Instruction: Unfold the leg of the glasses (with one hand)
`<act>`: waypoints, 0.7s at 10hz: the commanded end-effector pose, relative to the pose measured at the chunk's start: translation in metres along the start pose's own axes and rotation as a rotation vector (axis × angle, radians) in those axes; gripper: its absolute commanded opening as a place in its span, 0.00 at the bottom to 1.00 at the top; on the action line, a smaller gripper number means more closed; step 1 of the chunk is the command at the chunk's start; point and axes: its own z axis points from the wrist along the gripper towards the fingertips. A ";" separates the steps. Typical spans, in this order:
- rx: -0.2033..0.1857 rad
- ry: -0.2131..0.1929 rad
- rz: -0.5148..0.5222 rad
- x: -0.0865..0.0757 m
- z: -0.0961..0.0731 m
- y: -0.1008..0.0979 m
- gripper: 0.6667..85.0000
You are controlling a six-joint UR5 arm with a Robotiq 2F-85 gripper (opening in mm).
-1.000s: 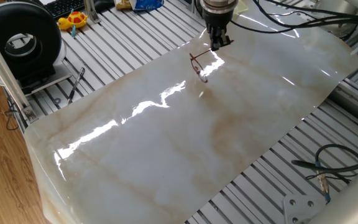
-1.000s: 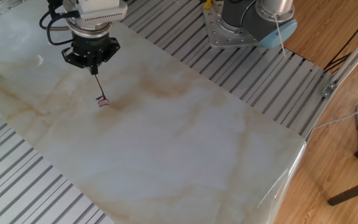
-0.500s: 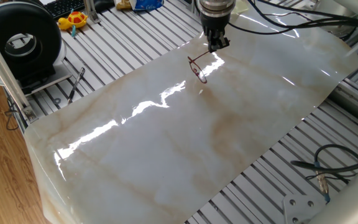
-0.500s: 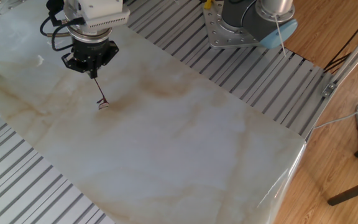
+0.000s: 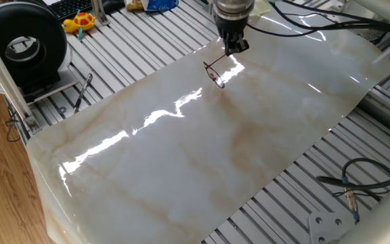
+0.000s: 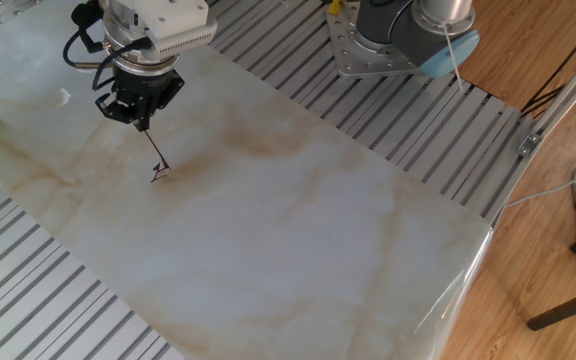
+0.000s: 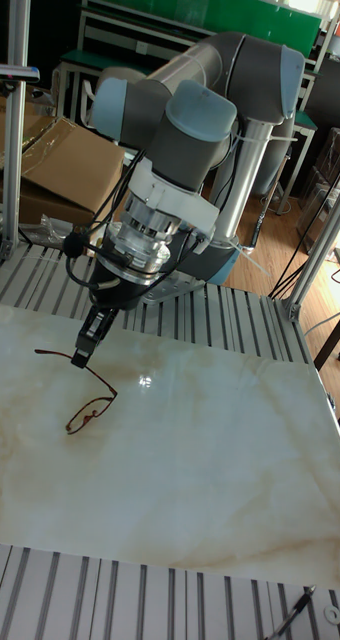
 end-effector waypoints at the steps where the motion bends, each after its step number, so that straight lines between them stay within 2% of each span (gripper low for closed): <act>1: 0.016 -0.007 -0.034 -0.002 0.000 -0.004 0.01; 5: 0.007 -0.012 -0.039 -0.008 0.002 0.000 0.01; 7: 0.004 -0.027 -0.035 -0.011 0.003 0.002 0.01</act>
